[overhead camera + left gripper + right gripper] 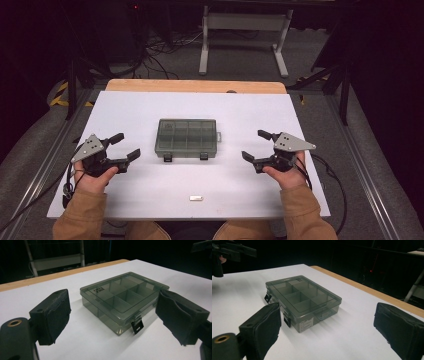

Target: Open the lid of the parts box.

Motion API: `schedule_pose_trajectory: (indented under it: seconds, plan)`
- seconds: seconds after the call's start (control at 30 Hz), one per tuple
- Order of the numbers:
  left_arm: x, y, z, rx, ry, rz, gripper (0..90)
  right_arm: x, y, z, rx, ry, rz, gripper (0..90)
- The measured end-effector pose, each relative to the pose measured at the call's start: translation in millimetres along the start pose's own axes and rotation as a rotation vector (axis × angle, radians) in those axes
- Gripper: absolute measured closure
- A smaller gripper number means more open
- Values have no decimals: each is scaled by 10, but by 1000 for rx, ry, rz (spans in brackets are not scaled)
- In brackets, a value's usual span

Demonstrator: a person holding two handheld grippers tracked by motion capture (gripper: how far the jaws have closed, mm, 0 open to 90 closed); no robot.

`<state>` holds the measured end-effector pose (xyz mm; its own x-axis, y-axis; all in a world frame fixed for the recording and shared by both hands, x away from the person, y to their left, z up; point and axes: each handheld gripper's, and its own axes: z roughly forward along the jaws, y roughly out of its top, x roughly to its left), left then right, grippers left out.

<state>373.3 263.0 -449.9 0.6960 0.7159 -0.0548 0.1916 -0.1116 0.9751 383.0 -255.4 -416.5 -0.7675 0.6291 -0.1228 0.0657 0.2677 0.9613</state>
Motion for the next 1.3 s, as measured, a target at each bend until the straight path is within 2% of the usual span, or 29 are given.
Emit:
schedule_pose_trajectory:
  seconds: [0.3,0.47,0.5,0.53,0.57,0.67,0.77,0.87,0.97,1.13,1.17,1.3]
  plan:
    - [-1,13,11,7,5,8,133,18,12,29,8,7,-3,85]
    - [17,96,36,43,-7,35,131,41,35,93,29,11,-14,87]
    - [19,123,57,71,-11,53,131,51,52,134,41,14,-17,88]
    - [19,123,57,71,-11,53,132,51,52,134,41,14,-17,88]
    - [24,141,89,92,-14,61,133,62,68,179,50,23,-15,90]
    - [35,161,123,106,-24,52,136,69,85,221,56,34,-12,92]
    - [59,200,176,128,-47,23,137,84,127,302,67,52,-18,94]
    - [90,221,239,128,-82,-12,141,90,147,350,78,58,-22,92]
    - [108,236,293,132,-95,-23,148,102,182,461,100,82,-21,94]
    - [122,253,361,163,-94,-6,156,109,206,590,125,111,-15,98]
    - [133,270,392,180,-99,10,159,110,208,612,130,116,-14,99]
    - [149,308,443,186,-106,20,159,113,221,668,143,126,-13,116]
